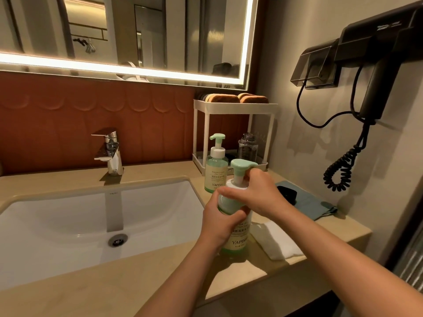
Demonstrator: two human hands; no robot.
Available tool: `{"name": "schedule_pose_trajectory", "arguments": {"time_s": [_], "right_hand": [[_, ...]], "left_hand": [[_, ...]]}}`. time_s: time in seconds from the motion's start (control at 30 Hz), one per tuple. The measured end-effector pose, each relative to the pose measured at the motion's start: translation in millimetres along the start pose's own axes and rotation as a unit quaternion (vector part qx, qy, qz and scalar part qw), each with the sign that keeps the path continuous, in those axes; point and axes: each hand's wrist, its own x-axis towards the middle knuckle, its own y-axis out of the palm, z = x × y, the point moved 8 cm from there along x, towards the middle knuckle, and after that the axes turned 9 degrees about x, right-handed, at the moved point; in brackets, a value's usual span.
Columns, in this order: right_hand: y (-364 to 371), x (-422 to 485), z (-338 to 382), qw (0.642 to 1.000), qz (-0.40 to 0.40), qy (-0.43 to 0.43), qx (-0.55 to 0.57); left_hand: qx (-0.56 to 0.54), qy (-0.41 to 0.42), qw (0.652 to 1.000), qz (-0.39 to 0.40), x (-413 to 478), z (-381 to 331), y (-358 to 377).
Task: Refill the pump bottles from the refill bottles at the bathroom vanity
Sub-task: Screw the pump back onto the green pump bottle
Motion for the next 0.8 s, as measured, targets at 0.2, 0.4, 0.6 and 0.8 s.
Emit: {"name": "schedule_pose_trajectory", "arguments": {"time_s": [0.2,0.4,0.6,0.8], "right_hand": [[20.0,10.5,-4.2,0.918,0.273,0.052,0.284],[37.1,14.4,-3.6,0.908,0.292,0.035,0.297],[30.9,14.2,-9.3,0.939,0.127,0.012,0.318],[25.2,9.3,-12.3,0.955,0.004,0.031,0.294]], "left_hand": [[-0.012,-0.014,0.997,0.069,3.1,-1.8,0.6],[-0.037,-0.023,0.992,0.117,8.6,4.6,0.6],[-0.021,0.002,0.995,0.096,8.8,2.0,0.3],[0.003,0.009,0.997,0.08,7.7,-1.3,0.1]]}}
